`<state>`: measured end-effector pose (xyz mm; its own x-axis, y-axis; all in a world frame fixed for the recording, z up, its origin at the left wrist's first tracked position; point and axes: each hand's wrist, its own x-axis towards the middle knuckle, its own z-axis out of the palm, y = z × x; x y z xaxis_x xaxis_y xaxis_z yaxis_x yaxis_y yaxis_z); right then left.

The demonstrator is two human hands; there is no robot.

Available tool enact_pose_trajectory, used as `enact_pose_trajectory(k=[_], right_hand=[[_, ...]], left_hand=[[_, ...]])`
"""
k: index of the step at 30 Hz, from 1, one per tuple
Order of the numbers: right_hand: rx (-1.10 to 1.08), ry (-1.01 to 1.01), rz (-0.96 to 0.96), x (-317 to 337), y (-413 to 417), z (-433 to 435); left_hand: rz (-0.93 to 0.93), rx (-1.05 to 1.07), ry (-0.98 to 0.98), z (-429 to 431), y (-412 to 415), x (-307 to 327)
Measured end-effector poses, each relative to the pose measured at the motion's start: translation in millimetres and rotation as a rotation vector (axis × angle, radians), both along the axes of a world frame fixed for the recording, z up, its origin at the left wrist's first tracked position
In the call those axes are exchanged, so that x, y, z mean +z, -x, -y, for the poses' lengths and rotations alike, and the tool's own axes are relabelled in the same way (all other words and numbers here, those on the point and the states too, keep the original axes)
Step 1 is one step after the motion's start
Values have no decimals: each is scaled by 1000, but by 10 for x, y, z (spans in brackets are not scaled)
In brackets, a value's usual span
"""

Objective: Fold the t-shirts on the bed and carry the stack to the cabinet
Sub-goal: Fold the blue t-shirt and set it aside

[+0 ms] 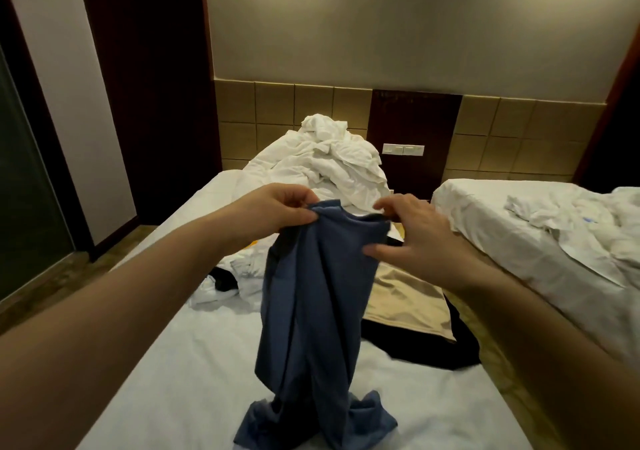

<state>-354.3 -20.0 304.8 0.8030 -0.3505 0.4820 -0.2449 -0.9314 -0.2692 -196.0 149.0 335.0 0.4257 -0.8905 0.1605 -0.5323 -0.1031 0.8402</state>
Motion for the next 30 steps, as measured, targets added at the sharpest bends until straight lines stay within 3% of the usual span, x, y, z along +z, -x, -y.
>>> enact_pose_trajectory(k=[6, 12, 17, 21, 24, 30], right_hand=[[228, -511, -15, -210, -354, -234], [308, -419, 79, -132, -403, -232], [285, -373, 101, 52, -430, -212], [339, -447, 168, 224, -401, -215], [387, -640, 169, 298, -380, -283], [380, -666, 167, 365, -347, -307]], left_hand=[[1, -88, 25, 98, 106, -66], [14, -6, 34, 20, -21, -185], [305, 183, 113, 37, 19, -385], [268, 240, 291, -19, 149, -578], [220, 247, 391, -39, 223, -714], [210, 238, 379, -19, 256, -881]])
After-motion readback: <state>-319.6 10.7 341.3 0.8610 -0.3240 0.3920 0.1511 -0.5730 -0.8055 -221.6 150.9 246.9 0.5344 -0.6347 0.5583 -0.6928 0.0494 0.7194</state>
